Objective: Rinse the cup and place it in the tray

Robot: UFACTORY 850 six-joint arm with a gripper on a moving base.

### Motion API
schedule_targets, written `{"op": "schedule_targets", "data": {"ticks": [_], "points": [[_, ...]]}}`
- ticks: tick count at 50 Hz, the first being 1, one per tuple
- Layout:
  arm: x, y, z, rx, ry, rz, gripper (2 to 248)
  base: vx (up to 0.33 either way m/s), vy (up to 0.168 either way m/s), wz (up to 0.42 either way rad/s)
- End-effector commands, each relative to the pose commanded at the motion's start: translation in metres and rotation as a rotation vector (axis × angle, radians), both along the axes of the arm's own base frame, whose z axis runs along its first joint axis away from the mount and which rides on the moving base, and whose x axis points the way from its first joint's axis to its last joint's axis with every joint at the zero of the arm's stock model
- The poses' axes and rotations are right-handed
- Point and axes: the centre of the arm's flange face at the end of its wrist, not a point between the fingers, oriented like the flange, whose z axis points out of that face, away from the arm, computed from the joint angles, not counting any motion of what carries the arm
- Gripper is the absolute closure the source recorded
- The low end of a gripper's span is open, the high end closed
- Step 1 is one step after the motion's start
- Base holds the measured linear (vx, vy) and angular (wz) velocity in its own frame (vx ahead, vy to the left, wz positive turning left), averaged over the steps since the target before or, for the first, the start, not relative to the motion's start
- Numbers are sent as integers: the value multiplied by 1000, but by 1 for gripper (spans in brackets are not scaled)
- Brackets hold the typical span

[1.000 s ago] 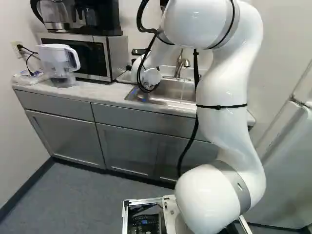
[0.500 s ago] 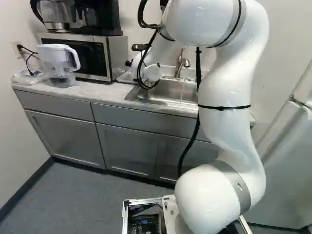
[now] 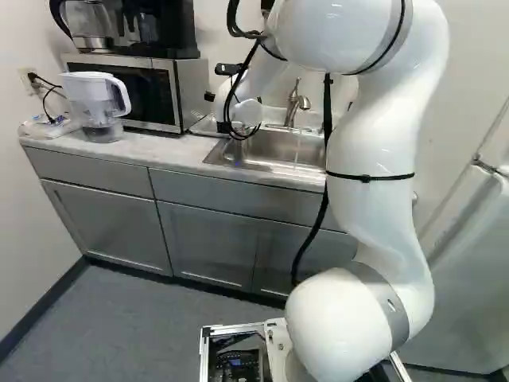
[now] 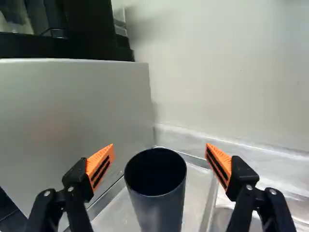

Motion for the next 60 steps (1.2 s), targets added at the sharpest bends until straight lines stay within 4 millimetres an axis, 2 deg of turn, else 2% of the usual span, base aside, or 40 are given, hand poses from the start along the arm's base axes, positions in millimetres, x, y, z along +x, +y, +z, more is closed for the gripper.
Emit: {"op": "schedule_targets", "data": {"ticks": [60], "points": [[-1,-5,54,-8,32,-7,3,0,0,0]]}}
